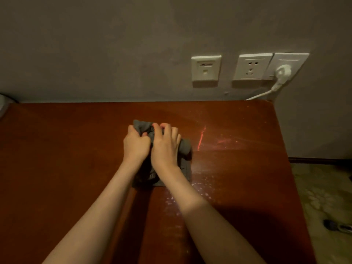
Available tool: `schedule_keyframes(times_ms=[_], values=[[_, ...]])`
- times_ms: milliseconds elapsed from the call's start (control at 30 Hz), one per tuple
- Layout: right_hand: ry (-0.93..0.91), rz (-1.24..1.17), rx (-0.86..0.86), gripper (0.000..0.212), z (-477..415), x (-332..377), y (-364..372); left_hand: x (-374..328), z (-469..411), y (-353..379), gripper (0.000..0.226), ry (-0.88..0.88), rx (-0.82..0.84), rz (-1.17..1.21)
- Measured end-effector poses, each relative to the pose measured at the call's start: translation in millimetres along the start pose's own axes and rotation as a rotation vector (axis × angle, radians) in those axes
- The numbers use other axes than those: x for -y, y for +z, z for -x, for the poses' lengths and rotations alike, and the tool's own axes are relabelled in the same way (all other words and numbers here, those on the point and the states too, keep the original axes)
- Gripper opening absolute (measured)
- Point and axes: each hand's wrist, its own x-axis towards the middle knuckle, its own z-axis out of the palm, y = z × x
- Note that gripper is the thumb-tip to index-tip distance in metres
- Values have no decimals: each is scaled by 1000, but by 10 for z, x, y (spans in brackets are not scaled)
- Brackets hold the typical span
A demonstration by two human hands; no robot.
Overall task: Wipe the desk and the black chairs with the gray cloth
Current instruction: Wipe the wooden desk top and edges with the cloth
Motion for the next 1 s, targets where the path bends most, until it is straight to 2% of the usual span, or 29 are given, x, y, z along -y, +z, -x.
schedule_keyframes(times_ms=[233,367,600,1000], values=[[-47,-32,273,37,-259,-208,587,432,-497,335,15,158,20,-86],[-34,-65,219,41,-431,-339,623,412,-629,553,14,240,-55,-74],[42,-22,163,42,-673,-904,286,-37,-531,1076,18,364,0,-129],[191,83,63,42,-488,-2070,-702,-800,410,1968,13,528,118,-81]])
